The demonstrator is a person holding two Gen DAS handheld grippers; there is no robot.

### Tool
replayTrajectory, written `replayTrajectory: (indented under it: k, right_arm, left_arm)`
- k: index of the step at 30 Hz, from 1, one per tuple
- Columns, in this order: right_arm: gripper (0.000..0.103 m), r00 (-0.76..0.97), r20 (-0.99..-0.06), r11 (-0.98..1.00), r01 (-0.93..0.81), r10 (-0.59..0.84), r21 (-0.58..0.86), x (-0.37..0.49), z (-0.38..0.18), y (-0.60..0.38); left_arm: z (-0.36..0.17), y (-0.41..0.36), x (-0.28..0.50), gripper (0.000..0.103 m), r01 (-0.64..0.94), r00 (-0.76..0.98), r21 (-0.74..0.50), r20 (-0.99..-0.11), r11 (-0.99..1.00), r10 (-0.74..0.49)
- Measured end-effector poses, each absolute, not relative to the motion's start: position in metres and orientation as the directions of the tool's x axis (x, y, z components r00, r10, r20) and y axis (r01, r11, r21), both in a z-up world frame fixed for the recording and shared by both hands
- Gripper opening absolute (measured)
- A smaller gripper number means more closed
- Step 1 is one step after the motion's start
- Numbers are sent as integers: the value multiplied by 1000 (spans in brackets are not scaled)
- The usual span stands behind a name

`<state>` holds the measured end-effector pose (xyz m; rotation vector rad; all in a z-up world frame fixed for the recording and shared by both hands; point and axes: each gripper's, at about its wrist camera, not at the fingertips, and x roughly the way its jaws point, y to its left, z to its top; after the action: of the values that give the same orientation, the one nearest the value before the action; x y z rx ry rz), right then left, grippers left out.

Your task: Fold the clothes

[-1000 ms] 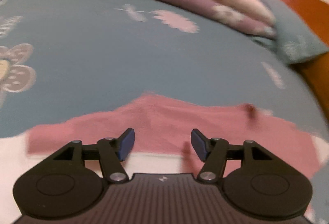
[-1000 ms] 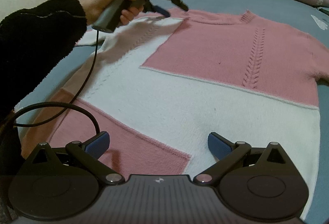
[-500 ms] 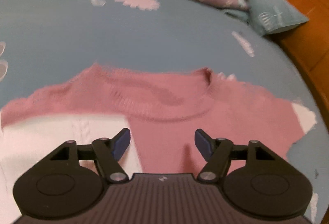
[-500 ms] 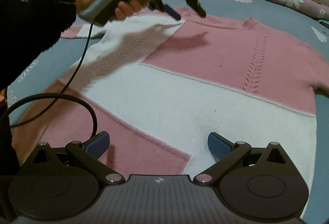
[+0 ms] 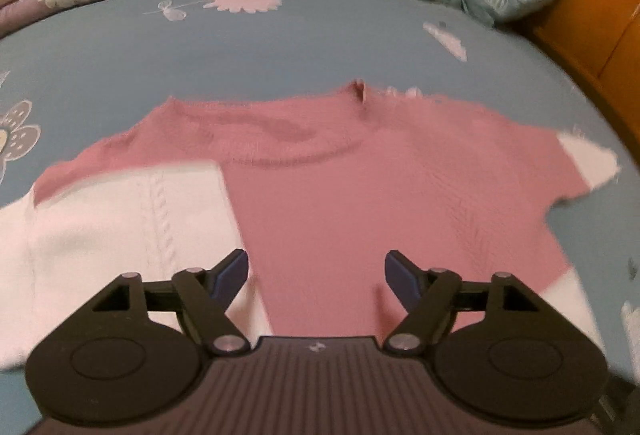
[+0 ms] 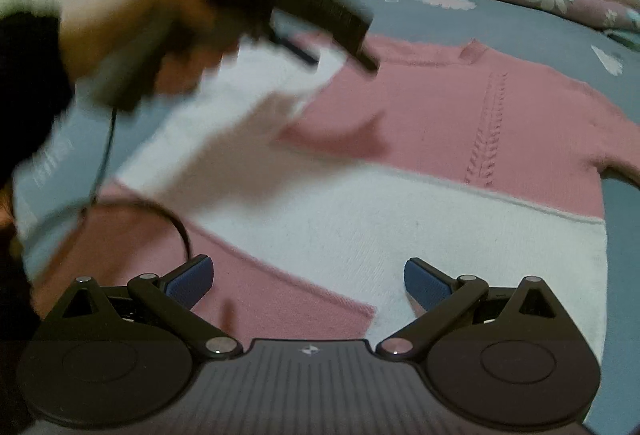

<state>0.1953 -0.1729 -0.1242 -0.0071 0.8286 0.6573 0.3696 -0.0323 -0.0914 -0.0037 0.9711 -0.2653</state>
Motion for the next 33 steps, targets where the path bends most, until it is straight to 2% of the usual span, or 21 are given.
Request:
replayTrajectory:
  k: [2, 6, 9, 12, 18, 20, 27, 33]
  right_arm:
    - [103, 515, -652, 808, -518, 556, 280, 196, -116, -185]
    - [103, 512, -667, 833, -435, 541, 341, 207, -116, -206]
    - [103, 477, -677, 827, -371, 560, 423, 219, -123, -221]
    - [103, 463, -679, 821, -305, 570, 482, 229, -129, -233]
    - [103, 458, -677, 811, -221, 577, 542, 240, -138, -242]
    - [103, 458, -681, 814, -217, 572, 538, 240, -138, -239]
    - [103, 471, -706, 847, -233, 529, 479, 240, -140, -226]
    - [103, 501, -737, 891, -229, 454, 393, 238, -137, -210]
  left_arm:
    - [-102, -24, 364, 75, 167, 502, -134, -841, 977, -201]
    - [-104, -7, 356, 75, 79, 479, -184, -855, 980, -199]
    - [-88, 16, 345, 75, 3, 515, -307, -815, 952, -264]
    - [-82, 38, 339, 76, -46, 563, -374, -776, 926, -285]
    - [-120, 86, 334, 76, -223, 593, -456, -764, 861, -252]
    - [-123, 102, 324, 76, -228, 626, -504, -731, 833, -271]
    - [-112, 140, 303, 75, -283, 639, -530, -726, 800, -254]
    - [-96, 141, 339, 78, -211, 712, -621, -626, 755, -316]
